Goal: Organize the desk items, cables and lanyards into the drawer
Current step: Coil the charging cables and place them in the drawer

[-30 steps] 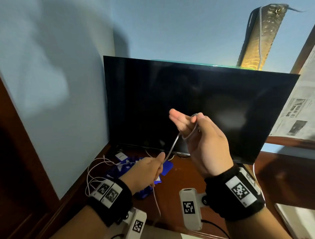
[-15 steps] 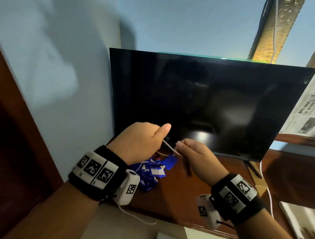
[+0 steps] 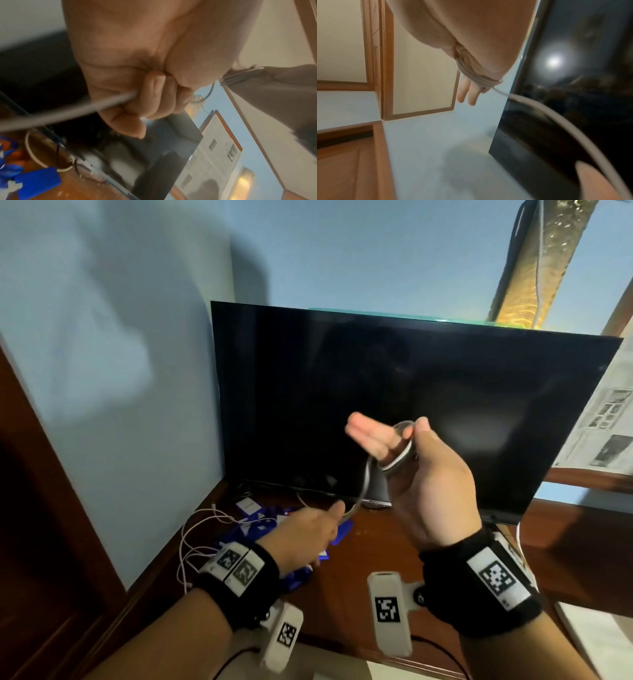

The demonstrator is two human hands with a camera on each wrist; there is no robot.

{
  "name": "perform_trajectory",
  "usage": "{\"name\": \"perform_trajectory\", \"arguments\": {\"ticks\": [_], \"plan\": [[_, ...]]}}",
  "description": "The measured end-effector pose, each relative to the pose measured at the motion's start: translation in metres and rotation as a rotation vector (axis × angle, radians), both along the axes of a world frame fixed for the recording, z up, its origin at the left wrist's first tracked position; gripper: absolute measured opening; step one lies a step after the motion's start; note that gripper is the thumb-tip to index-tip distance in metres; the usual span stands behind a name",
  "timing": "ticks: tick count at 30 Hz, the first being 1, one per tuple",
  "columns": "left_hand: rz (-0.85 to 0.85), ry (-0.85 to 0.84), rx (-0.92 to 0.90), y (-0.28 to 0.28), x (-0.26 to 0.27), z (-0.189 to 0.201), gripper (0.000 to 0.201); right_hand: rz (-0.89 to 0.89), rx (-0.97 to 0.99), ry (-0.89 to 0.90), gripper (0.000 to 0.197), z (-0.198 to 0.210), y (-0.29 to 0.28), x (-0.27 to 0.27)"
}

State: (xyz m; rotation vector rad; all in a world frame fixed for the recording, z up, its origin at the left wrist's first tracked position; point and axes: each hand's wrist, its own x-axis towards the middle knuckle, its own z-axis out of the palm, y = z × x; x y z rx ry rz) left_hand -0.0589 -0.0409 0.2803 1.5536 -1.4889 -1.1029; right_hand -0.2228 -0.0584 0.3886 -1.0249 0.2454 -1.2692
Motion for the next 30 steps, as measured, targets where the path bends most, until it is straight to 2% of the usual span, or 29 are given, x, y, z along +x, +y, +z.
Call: {"name": "perform_trajectory", "arguments": {"ticks": [2, 5, 7, 9, 11, 13, 15, 19, 23, 25, 28, 30], "plan": [[-0.115, -0.103, 0.057, 0.016, -0.007, -0.005, 0.064, -0.186, -0.106, 0.128, 0.023, -0.001, -0.012, -0.008], [-0.175, -0.133, 0.050, 0.039, -0.014, 0.010, 0.059, -0.467, -0.305, 0.530, 0.024, -0.024, -0.035, -0.022], [-0.154, -0.191, -0.026, 0.048, -0.012, 0.031, 0.058, -0.503, -0.391, 0.789, 0.023, -0.044, -0.048, -0.028], [-0.128, -0.309, -0.112, 0.052, -0.007, 0.055, 0.057, -0.461, -0.390, 1.015, 0.021, -0.059, -0.049, -0.030], [-0.067, -0.446, -0.206, 0.049, 0.001, 0.073, 0.062, -0.412, -0.378, 1.138, 0.022, -0.074, -0.044, -0.029], [0.009, -0.549, -0.309, 0.038, 0.009, 0.085, 0.070, -0.321, -0.337, 1.149, 0.028, -0.089, -0.034, -0.023], [0.086, -0.574, -0.351, 0.023, 0.019, 0.089, 0.071, -0.219, -0.282, 1.078, 0.035, -0.097, -0.021, -0.015], [0.193, -0.517, -0.318, -0.006, 0.036, 0.078, 0.067, 0.001, -0.178, 0.807, 0.054, -0.079, 0.007, -0.005], [0.184, -0.386, -0.210, -0.020, 0.038, 0.042, 0.065, 0.129, -0.088, 0.575, 0.053, -0.058, 0.014, 0.001], [0.168, -0.313, -0.184, -0.020, 0.033, 0.024, 0.064, 0.161, -0.042, 0.614, 0.048, -0.051, 0.010, 0.001], [0.209, -0.301, -0.175, -0.017, 0.031, 0.011, 0.062, 0.187, -0.037, 0.842, 0.034, -0.046, 0.006, -0.002], [0.283, -0.302, -0.199, -0.017, 0.036, 0.010, 0.062, 0.218, -0.012, 0.934, 0.037, -0.047, 0.005, -0.003]]}}
